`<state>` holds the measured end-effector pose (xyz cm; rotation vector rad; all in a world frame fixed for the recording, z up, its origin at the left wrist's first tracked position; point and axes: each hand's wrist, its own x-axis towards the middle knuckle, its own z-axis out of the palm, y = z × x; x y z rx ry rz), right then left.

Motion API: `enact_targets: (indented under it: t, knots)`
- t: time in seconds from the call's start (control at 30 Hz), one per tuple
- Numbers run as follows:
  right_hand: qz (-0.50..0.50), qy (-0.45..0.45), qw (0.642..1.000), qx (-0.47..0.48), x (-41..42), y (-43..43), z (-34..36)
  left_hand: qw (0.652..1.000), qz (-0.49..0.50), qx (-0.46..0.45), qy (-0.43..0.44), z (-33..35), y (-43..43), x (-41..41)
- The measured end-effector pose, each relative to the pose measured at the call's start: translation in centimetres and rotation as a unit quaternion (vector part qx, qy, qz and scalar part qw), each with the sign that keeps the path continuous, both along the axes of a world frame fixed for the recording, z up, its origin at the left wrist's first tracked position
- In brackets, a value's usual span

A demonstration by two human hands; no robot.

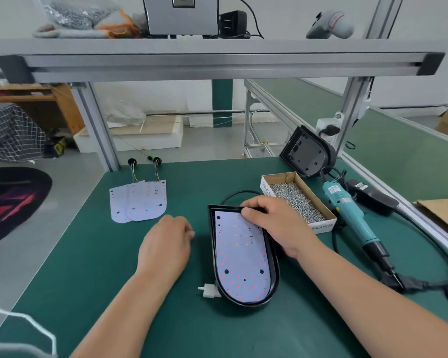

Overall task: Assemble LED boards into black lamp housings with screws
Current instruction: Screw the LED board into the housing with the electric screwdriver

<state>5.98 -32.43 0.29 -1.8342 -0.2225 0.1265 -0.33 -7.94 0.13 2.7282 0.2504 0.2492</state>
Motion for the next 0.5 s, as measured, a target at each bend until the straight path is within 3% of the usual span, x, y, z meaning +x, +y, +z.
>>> enact_targets:
  t: [0.3,0.5]
  knots:
    - [0.005,-0.018,1.000,0.010,-0.7,-0.1,-0.2,0.998,0.012,-0.060,-0.015,-0.3,1.7,0.4]
    - [-0.010,-0.080,0.996,-0.029,-1.5,-0.5,0.4,0.997,0.048,-0.052,0.001,0.2,3.6,0.4]
